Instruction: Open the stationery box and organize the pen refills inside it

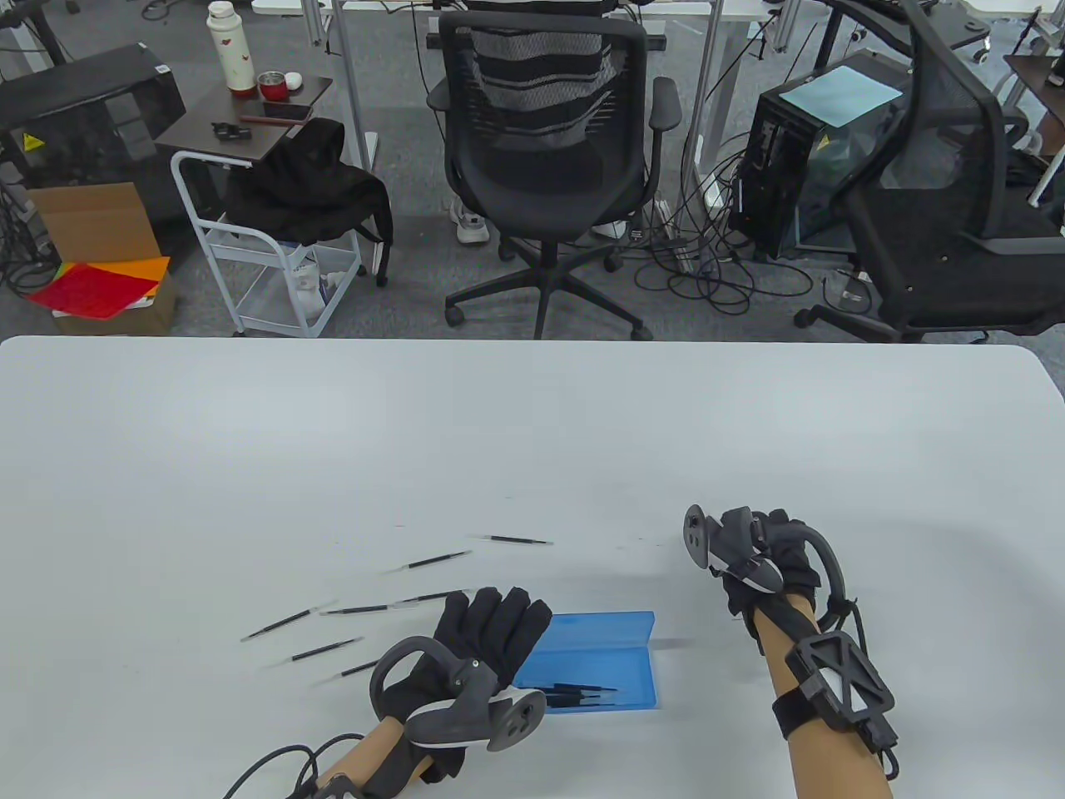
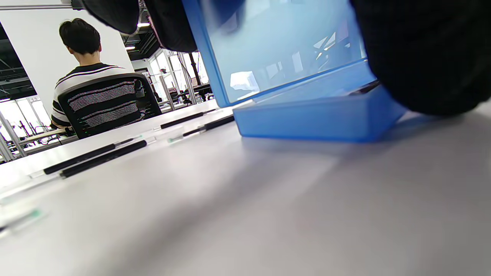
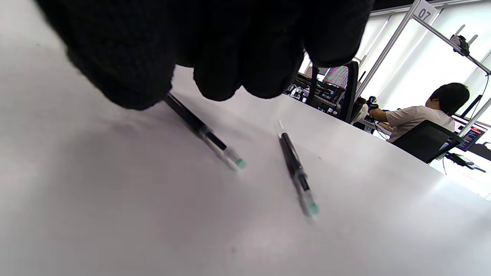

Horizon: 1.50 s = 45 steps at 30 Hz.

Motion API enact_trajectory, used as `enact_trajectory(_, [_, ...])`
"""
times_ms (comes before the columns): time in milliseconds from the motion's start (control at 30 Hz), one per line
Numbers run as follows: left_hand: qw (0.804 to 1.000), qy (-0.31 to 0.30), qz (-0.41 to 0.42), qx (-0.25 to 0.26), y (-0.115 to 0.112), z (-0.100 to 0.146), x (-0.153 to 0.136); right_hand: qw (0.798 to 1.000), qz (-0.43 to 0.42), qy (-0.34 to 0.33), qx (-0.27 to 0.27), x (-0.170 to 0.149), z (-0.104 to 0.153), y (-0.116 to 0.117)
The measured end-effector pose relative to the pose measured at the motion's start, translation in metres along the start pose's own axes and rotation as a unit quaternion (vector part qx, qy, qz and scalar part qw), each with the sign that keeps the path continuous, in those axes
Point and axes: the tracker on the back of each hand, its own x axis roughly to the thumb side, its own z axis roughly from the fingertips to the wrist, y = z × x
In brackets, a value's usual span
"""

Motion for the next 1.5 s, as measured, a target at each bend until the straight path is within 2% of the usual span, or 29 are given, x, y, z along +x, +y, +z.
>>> enact_trajectory(533, [1.000,0.001,-0.004,0.001,0.000,0.000,0.000,0.998,0.004,0.047,0.038,0.004,-0.017,0.009])
enact_trajectory(1100, [1.000,0.002,-0.005,0.000,0.001,0.000,0.001,0.997,-0.006,0.061,0.042,0.005,-0.026,0.017])
enact_trajectory(1300, [1.000,0.001,-0.004,0.000,0.000,0.000,0.001,0.999,-0.015,0.045,0.022,-0.002,-0.025,0.015])
enact_trajectory(1500, [1.000,0.000,-0.001,0.000,0.000,0.000,0.000,0.999,-0.026,-0.002,-0.035,-0.008,-0.004,-0.011])
